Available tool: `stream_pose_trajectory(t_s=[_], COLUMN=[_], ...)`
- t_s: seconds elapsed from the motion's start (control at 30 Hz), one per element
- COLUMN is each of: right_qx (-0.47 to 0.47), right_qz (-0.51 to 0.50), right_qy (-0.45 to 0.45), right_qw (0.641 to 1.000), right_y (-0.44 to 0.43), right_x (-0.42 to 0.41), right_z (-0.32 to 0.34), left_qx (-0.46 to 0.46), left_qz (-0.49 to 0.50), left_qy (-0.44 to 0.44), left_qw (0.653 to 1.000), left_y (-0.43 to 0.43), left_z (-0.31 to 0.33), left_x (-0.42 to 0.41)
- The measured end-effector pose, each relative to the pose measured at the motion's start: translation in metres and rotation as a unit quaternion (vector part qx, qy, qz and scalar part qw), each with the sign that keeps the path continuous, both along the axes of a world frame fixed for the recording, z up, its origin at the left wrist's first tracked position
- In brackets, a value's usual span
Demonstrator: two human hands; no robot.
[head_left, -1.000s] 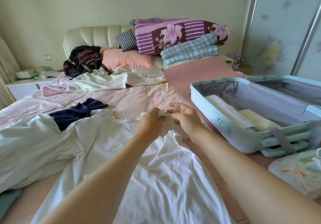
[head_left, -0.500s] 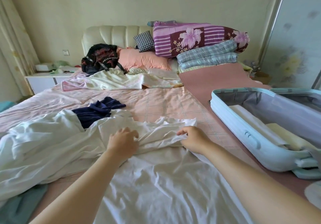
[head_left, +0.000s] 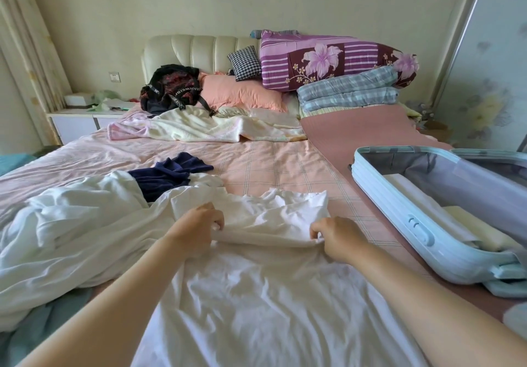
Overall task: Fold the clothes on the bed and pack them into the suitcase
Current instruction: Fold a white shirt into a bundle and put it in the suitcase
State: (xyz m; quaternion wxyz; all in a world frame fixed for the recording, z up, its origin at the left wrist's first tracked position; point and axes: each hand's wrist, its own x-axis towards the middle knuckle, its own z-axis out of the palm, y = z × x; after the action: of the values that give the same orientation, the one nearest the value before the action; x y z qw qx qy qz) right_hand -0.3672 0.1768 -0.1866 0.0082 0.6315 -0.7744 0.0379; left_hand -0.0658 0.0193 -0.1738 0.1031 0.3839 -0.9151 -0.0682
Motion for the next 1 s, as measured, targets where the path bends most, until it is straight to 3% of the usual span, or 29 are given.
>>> stream_pose_trajectory(t_s=[0.07, 0.13, 0.23, 0.4, 0.5, 0.67, 0.73, 0.77, 0.87, 0.9, 0.97, 1.0], right_qx=[0.076, 0.129, 0.146, 0.025, 0.031, 0.047, 0.000, -0.038, -0.135, -0.145, -0.142, -0.124], right_qz=[-0.002, -0.009, -0.026, 0.005, 0.057, 0.055, 0.025, 0.004, -0.066, -0.090, -0.107, -0.093], right_qy=[0.030, 0.031, 0.000, -0.077, -0.064, -0.018, -0.020, -0.031, -0.090, -0.099, -0.130, -0.154], right_qw=[0.997, 0.991, 0.989, 0.997, 0.996, 0.997, 0.999, 0.999, 0.985, 0.980, 0.975, 0.976], right_y=[0.006, 0.008, -0.003, -0.048, -0.075, -0.113, -0.127, -0.133, -0.146, -0.149, -0.152, -0.151], right_x=[-0.001, 0.003, 0.019, 0.055, 0.077, 0.086, 0.078, 0.074, 0.057, 0.052, 0.041, 0.038], right_z=[0.002, 0.003, 0.010, 0.012, 0.004, -0.018, -0.021, -0.020, -0.012, -0.010, -0.012, -0.015], left_qx=[0.066, 0.080, 0.042, 0.063, 0.111, 0.165, 0.195, 0.235, 0.321, 0.275, 0.081, -0.019], left_qz=[0.030, 0.078, 0.124, 0.164, 0.145, 0.064, 0.056, 0.061, 0.115, 0.148, 0.227, 0.249], left_qy=[-0.128, -0.172, -0.169, -0.092, -0.069, -0.093, -0.048, 0.014, 0.192, 0.204, 0.126, 0.101], left_qw=[0.989, 0.979, 0.977, 0.980, 0.981, 0.980, 0.978, 0.970, 0.920, 0.928, 0.962, 0.963], left_y=[0.006, 0.008, 0.008, -0.004, -0.009, -0.029, -0.040, -0.045, -0.061, -0.068, -0.079, -0.078], left_z=[0.004, 0.008, 0.015, 0.006, 0.005, 0.019, 0.027, 0.030, 0.034, 0.033, 0.028, 0.025], left_x=[0.009, 0.018, 0.028, 0.041, 0.052, 0.071, 0.076, 0.076, 0.070, 0.067, 0.060, 0.055])
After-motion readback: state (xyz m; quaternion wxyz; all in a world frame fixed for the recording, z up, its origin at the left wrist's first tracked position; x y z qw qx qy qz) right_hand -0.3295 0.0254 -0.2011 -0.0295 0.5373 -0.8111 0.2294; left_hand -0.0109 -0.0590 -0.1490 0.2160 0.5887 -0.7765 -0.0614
